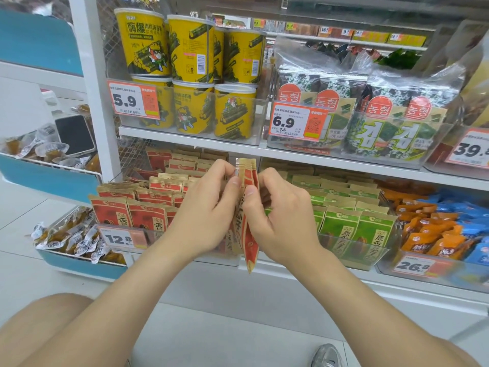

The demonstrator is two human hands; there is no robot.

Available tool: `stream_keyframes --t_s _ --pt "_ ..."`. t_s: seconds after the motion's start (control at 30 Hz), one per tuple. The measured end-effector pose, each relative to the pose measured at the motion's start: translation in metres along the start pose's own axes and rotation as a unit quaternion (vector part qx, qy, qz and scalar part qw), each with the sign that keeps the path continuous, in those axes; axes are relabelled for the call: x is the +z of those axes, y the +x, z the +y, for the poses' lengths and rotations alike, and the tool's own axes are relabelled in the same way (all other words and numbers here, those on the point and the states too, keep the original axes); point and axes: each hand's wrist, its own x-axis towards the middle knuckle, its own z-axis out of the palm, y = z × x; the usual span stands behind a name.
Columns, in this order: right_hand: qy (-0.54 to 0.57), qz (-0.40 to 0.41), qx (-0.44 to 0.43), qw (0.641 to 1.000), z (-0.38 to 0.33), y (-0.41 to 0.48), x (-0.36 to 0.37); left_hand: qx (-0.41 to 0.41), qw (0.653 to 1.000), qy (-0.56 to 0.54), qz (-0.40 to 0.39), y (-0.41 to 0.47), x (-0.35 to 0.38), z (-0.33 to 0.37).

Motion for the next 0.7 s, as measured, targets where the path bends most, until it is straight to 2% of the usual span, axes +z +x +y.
stream_keyframes --t_s 0.2,0.37,0.43,0.5,0.6,0.7 --pt "0.01 -0.006 0.018 1.0 0.004 -0.001 0.001 0.002 1.0 -0.023 -0.012 -0.001 -0.001 0.002" --pt "0.09 -0.021 0.081 0.992 0.003 0.004 -0.003 -0.016 0.987 -0.156 -0.014 -0.001 -0.006 0.01" --pt "0.163 -0.038 0.12 0.978 0.005 0.006 -0.002 -0.024 0.984 -0.177 -0.022 0.0 -0.007 0.012" --pt "0.276 -0.053 0.187 0.941 0.006 0.009 -0.004 -0.039 0.983 -0.18 -0.024 0.0 -0.008 0.009" --pt "0.434 -0.063 0.289 0.851 0.007 0.011 -0.008 -0.047 0.984 -0.171 -0.023 0.002 -0.008 0.004" --pt "0.484 -0.069 0.344 0.802 0.009 0.011 -0.009 -0.065 0.971 -0.228 -0.033 0.001 -0.005 0.008"
